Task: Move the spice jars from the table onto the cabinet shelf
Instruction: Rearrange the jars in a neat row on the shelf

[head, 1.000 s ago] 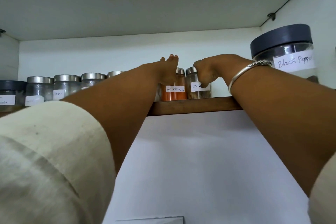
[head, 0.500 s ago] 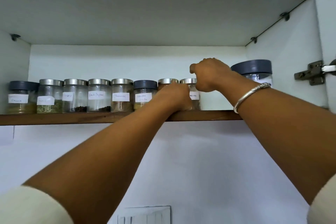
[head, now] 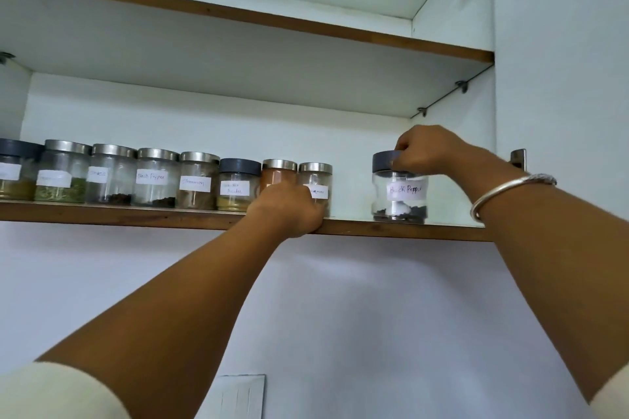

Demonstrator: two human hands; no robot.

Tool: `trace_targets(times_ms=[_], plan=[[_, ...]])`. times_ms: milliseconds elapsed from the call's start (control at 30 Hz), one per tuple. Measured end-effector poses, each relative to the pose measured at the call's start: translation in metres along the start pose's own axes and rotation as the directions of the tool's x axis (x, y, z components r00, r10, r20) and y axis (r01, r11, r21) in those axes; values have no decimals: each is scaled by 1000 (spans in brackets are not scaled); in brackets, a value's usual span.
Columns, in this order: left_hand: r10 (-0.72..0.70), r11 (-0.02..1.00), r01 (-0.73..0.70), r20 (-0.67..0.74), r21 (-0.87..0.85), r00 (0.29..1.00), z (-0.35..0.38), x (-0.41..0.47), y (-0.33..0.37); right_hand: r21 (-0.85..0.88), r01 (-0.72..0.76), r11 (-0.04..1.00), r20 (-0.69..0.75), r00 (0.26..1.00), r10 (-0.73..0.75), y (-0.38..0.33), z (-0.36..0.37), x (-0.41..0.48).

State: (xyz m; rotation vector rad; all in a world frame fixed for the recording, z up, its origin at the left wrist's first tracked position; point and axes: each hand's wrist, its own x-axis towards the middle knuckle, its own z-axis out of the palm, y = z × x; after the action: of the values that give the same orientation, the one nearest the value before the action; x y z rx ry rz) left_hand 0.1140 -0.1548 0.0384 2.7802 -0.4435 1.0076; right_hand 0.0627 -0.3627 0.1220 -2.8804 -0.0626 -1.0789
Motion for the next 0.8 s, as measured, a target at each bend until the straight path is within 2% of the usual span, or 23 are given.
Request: trace_targets(times_ms=[200,367,567,700,800], plan=[[17,1000,-16,-50,18,999,1,0,-4,-166,21,986,-57,998,-31,-16,21,14],[105,993,-104,-30,49,994,4,3,-8,-208,39,977,-91,994,-59,-22,49,36],[117,993,-115,-74,40,990,7,5,-9,-191,16,981,-155,987,-46,-27,83,64],[85,996,-84,-93,15,992,8,4,-8,-212,61,975,-73,994,-78,-25,93,84],[74,997,-66,-198,44,978,11,-1,-6,-256,88,963,8,996,-89,-26,97,96]])
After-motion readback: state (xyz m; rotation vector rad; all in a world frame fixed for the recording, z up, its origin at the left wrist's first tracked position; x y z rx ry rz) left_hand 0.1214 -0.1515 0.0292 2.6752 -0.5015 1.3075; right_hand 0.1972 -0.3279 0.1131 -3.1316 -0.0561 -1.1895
